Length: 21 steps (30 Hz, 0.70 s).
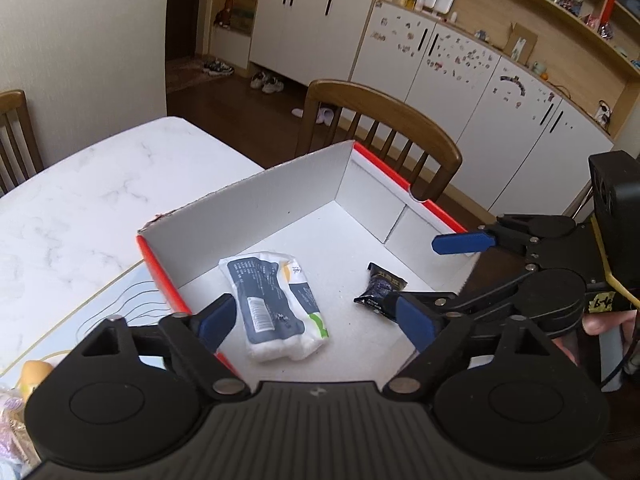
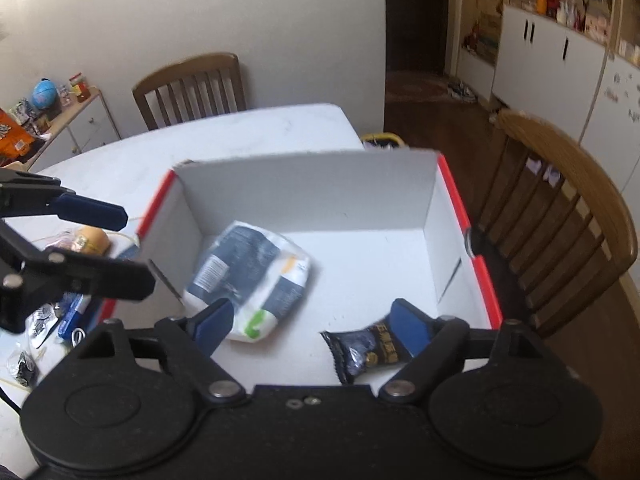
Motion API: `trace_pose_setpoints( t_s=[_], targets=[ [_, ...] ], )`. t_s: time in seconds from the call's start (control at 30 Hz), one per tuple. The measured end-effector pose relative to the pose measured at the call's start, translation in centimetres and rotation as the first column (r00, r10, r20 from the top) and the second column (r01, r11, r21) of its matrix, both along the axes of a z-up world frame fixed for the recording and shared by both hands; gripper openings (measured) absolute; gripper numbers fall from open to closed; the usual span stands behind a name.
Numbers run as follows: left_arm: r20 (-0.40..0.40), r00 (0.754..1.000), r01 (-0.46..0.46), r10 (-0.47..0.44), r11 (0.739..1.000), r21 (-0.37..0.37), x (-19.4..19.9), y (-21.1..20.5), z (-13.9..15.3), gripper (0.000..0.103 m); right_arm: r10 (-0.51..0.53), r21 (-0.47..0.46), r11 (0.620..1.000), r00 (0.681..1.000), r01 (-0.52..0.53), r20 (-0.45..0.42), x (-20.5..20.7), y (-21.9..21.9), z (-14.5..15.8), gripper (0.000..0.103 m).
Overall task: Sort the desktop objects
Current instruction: 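Open both tools to drop the packets inside the shoebox, then withdraw both tools from the shoebox back toward the remaining pile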
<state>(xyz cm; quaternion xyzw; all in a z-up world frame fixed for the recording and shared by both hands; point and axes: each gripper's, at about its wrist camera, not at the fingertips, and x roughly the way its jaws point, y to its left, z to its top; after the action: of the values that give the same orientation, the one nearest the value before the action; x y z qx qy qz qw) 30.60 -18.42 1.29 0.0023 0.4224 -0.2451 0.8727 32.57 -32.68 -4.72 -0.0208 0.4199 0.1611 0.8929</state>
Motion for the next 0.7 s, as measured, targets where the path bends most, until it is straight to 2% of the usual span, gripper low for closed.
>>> trace_pose_setpoints(
  t_s=[0.1, 0.2, 0.23, 0.7],
  targets=[
    [0.02, 1.0, -0.012, 0.012, 1.0, -0.009, -1.3, 1.2, 0.5, 0.089, 0.018, -0.002, 1.0, 1.0, -0.018, 0.021, -0.7, 1.1, 0.8, 0.089],
    [0.041, 0.999, -0.019, 0.019, 1.0, -0.013, -2.5, 2.5, 0.9, 0.101, 0.029, -0.014, 1.0, 0.999, -0.028, 0.046, -1.5, 2.3, 1.3, 0.091],
    [0.048, 0.999, -0.02, 0.021, 1.0, -0.016, -2.9, 2.9, 1.0, 0.102, 0.026, -0.02, 0.999, 0.998, -0.025, 0.051, -1.8, 2.7, 1.4, 0.092],
    [0.147, 0.988, -0.055, 0.056, 0.998, -0.01, -8.9, 10.2, 1.5, 0.103, -0.005, -0.008, 1.0, 0.996, 0.006, 0.084, -6.1, 9.1, 2.1, 0.092]
  ],
)
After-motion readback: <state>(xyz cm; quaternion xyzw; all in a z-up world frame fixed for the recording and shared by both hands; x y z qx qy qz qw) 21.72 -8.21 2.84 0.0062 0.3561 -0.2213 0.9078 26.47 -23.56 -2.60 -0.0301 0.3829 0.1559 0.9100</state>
